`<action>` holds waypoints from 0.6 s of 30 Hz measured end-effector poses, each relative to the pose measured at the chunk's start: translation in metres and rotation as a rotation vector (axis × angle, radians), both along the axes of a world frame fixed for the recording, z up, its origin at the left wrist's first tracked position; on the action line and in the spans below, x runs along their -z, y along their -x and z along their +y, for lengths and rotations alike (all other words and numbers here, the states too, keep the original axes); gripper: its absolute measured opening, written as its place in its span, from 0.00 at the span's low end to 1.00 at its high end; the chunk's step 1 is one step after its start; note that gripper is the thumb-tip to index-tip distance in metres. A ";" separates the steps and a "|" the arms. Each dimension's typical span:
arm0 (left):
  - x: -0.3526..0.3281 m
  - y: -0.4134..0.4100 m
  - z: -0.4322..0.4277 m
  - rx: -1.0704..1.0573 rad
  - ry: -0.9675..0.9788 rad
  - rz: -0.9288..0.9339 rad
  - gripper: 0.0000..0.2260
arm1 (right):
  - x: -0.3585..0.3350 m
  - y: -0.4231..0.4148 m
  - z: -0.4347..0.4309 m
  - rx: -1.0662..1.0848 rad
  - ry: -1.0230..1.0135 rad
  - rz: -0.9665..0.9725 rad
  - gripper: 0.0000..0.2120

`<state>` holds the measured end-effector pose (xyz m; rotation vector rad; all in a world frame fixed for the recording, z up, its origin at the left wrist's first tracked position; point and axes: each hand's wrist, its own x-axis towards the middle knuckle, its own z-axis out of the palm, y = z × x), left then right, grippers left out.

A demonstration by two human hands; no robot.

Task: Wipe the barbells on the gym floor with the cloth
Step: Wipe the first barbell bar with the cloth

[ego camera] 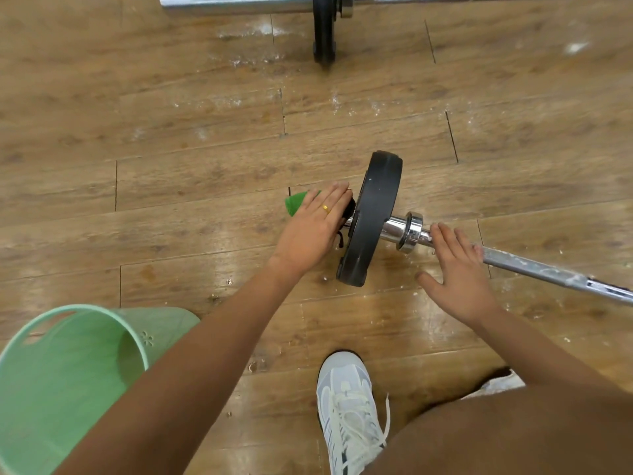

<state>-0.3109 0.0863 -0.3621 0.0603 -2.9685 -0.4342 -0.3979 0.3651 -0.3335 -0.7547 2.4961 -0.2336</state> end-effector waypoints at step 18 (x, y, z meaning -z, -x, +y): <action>0.003 0.052 0.001 -0.101 -0.070 0.052 0.29 | 0.003 0.040 -0.011 -0.046 -0.058 -0.012 0.48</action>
